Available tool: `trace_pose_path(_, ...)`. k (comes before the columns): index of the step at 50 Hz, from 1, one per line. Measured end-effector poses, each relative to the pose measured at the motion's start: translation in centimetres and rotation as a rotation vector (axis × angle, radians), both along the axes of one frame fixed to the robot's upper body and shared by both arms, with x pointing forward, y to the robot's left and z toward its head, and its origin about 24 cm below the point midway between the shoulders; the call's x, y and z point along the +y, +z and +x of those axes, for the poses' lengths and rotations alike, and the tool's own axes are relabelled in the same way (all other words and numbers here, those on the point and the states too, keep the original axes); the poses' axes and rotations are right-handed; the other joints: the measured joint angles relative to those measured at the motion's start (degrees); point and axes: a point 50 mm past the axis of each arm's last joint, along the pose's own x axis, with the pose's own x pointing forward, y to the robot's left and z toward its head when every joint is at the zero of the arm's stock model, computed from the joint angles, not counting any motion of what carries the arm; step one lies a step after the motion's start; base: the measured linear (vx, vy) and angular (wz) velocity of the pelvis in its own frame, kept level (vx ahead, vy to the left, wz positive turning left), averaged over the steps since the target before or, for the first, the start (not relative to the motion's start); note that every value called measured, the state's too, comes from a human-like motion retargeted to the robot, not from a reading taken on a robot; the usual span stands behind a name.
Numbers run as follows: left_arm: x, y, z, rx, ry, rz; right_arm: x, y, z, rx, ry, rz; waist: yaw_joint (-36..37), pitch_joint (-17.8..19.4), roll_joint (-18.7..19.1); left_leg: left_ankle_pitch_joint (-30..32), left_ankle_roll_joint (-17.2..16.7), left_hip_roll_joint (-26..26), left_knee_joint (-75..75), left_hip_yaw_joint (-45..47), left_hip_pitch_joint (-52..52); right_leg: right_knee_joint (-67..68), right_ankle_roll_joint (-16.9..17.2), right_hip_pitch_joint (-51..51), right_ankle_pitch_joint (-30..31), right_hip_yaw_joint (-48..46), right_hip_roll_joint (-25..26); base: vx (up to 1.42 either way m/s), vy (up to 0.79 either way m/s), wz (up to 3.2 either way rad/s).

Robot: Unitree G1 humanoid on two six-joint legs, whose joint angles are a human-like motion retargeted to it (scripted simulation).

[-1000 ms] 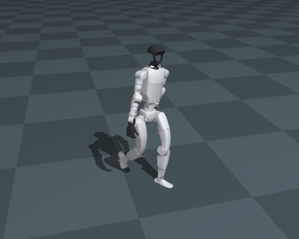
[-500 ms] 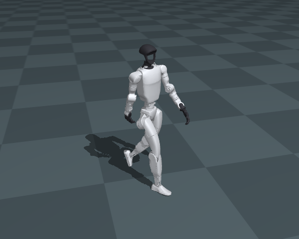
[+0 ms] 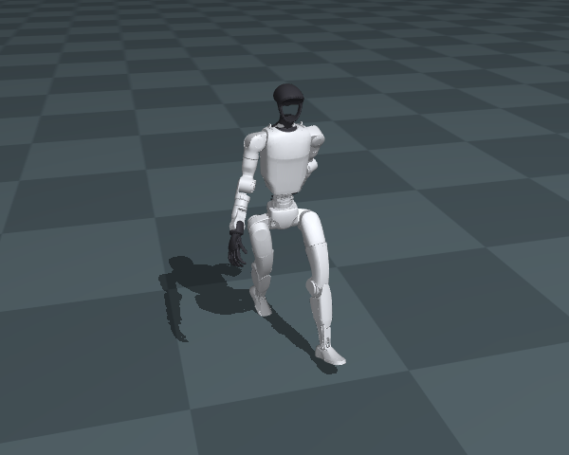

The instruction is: Walk run

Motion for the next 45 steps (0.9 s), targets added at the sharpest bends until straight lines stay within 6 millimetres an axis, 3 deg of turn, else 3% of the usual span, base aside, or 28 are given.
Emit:
trace_pose_path(2,1.1,-0.7,1.2,-0.046,0.008,0.06,1.1,-2.6,-4.4,0.153,-0.069,0.073,-0.43,-0.65,-0.98,4.05,0.45,-2.77,4.12,-6.72,0.97,9.49,7.75,-1.67,10.87,-2.38,0.32,1.46,0.04,0.25)
trace_pose_path(3,1.9,-1.4,2.5,-0.093,0.023,0.095,2.1,-3.8,-6.5,0.237,-0.096,0.123,-2.56,0.05,-2.89,2.15,2.16,-7.44,8.17,-13.18,0.46,20.35,11.11,-5.12,11.98,-3.93,-0.04,1.49,-0.09,1.04)
trace_pose_path(5,4.0,-3.0,6.4,-0.199,0.053,0.165,4.5,-5.6,-10.6,0.418,-0.159,0.236,-4.21,2.28,-5.86,-3.57,4.14,-13.3,14.92,-15.83,1.55,39.82,16.34,-11.46,12.35,-6.75,-1.11,1.11,-0.19,0.6)
trace_pose_path(7,5.7,-4.3,10.8,-0.303,0.099,0.239,7.7,-6.8,-15.1,0.616,-0.19,0.37,-2.76,1.37,-0.68,-5.05,4.47,-2.37,12.73,-8.91,6.99,37.93,10.75,-16.03,11.26,-11.95,2.4,1.11,-0.14,-0.72)
trace_pose_path(8,6.5,-4.9,13.6,-0.373,0.12,0.272,9.0,-6.9,-17.3,0.709,-0.193,0.436,-2.81,1.39,0.87,-5.47,4.52,-0.26,11.28,-7.04,9.7,39.03,8.49,-19.13,7.99,-13.46,3.74,1.11,-0.13,-0.19)
trace_pose_path(10,7.7,-5.6,19.3,-0.548,0.153,0.327,11.4,-6.7,-21.7,0.885,-0.172,0.571,-5.27,1.68,2.86,-5.98,4.68,-1.11,8.0,-9.02,14.56,39.63,8.62,-25.22,1.37,-13.84,6.19,1.03,-0.16,0.8)
trace_pose_path(13,8.7,-5.3,28.2,-0.867,0.202,0.348,14.2,-5.6,-27.1,1.075,-0.039,0.73,-11.27,2.5,5.76,-4.54,4.46,-1.53,1.45,-10.95,21.74,35.42,11.24,-33.96,-9.82,-16.86,3.01,1.05,-0.21,1.23)
trace_pose_path(15,9.4,-4.0,33.6,-1.068,0.236,0.329,15.7,-4.6,-30.1,1.183,0.09,0.798,-13.93,2.59,6.84,-4.85,4.22,-1.43,-2.03,-8.83,26.2,28.98,11.02,-38.49,-13.75,-19.7,-2.08,0.77,-0.15,0.44)
trace_pose_path(18,11.4,-0.6,40.4,-1.321,0.254,0.292,16.9,-3.0,-34.0,1.334,0.261,0.838,-16.64,2.97,6.51,-7.14,3.8,-3.75,-5.74,-7.15,33.21,16.54,6.69,-43.12,-14.34,-22.32,-9.32,1.12,-0.38,-0.16)
trace_pose_path(20,13.1,2.1,43.8,-1.458,0.238,0.282,17.0,-2.2,-35.9,1.427,0.315,0.825,-18.44,2.99,5.99,-9.11,2.59,-5.1,-7.07,-6.05,37.3,7.03,4.91,-45.58,-14.18,-22.44,-12.77,0.96,-0.35,-0.26)
trace_pose_path(23,15.2,5.1,46.5,-1.593,0.206,0.327,16.5,-1.6,-37.2,1.512,0.275,0.762,-20.05,2.23,6.95,-10.14,-0.61,-4.73,-6.7,-4.94,40.88,-7.16,3.8,-47.1,-15.18,-20.89,-13.1,0.9,-0.4,-0.45)
trace_pose_path(25,15.8,5.6,46.8,-1.634,0.212,0.386,16.5,-1.4,-37.7,1.515,0.189,0.746,-20.8,1.54,8.58,-7.27,-3.36,-3.13,-5.06,-4.87,42.94,-11.18,3.11,-46.03,-15.58,-26.89,-13.51,1.0,-0.46,-0.29)
trace_pose_path(27,15.5,4.9,46.2,-1.632,0.274,0.455,16.4,-1.6,-37.4,1.469,0.075,0.762,-22.29,0.2,10.12,0.25,-7.45,-1.49,-1.8,-7.01,43.7,-8.45,-1.23,-44.15,-15.69,-33.25,-13.92,1.12,-0.56,0.25)
trace_pose_path(28,15.1,4.2,45.6,-1.619,0.322,0.485,16.3,-1.8,-36.9,1.431,0.015,0.774,-23.2,-0.66,10.37,6.19,-9.87,-1.09,0.38,-9.01,43.63,-6.85,-2.45,-43.58,-13.99,-36.46,-14.64,1.22,-0.67,0.18)
trace_pose_path(30,13.8,2.4,43.8,-1.576,0.404,0.493,16.2,-2.6,-35.4,1.317,-0.104,0.81,-23.0,-2.44,8.75,21.63,-12.9,-4.01,6.75,-12.65,42.96,-5.55,-5.37,-42.6,-6.92,-31.25,-14.43,1.3,-0.73,-0.43)
trace_pose_path(31,12.7,1.3,42.7,-1.544,0.415,0.457,16.0,-3.3,-33.9,1.223,-0.167,0.838,-21.42,-2.79,7.68,27.42,-12.9,-5.92,13.79,-12.7,40.34,-2.26,-6.11,-42.73,-8.61,-26.5,-14.34,1.22,-0.64,-1.36)
trace_pose_path(32,11.8,0.3,41.5,-1.508,0.415,0.422,15.7,-4.0,-32.1,1.126,-0.221,0.86,-19.65,-2.17,7.54,31.29,-12.9,-6.34,23.24,-13.06,37.34,1.05,-6.83,-42.35,-10.69,-22.72,-12.73,1.02,-0.49,-2.19)
trace_pose_path(33,11.2,-0.5,40.2,-1.461,0.393,0.389,15.2,-4.7,-29.8,1.026,-0.261,0.879,-17.49,0.36,9.27,31.3,-12.9,-3.79,37.53,-14.07,33.57,4.4,-7.54,-40.94,-13.55,-20.88,-8.12,0.95,-0.51,-2.11)
trace_pose_path(35,10.3,-2.5,36.3,-1.293,0.314,0.32,13.6,-6.0,-25.0,0.855,-0.327,0.862,-18.97,1.5,7.46,31.31,-12.57,-5.92,46.1,-18.32,29.32,5.3,-7.78,-36.43,-16.2,-22.37,-8.93,0.97,-0.67,-1.16)
trace_pose_path(38,9.5,-4.7,29.0,-1.005,0.09,0.234,10.5,-7.0,-16.2,0.572,-0.312,0.697,-20.08,-0.29,2.84,23.03,-4.45,-10.14,47.85,-15.86,20.57,0.85,-7.78,-31.38,-16.57,-15.73,-9.19,0.98,-0.69,-1.44)
trace_pose_path(40,8.6,-5.5,23.8,-0.858,-0.048,0.218,8.5,-6.2,-10.4,0.376,-0.224,0.556,-17.66,-0.06,1.53,16.86,-1.03,-13.4,47.19,-18.28,14.26,-1.57,-7.78,-27.88,-15.84,-9.43,-6.32,0.85,-0.46,-2.92)
trace_pose_path(43,7.1,-5.5,17.0,-0.675,-0.164,0.157,6.6,-3.4,-2.8,0.133,-0.03,0.386,-13.27,0.91,-1.48,10.4,5.87,-9.02,35.52,-11.54,8.02,-4.22,-7.78,-22.28,-14.88,-2.73,-4.91,0.95,-0.35,-3.22)
trace_pose_path(45,5.6,-5.0,13.3,-0.556,-0.18,0.089,5.8,-1.0,1.6,-0.007,0.084,0.297,-8.73,2.13,-2.86,11.21,8.71,-6.71,23.38,-5.99,6.05,-4.68,-7.78,-19.43,-14.16,3.22,-3.51,1.0,-0.15,-3.76)
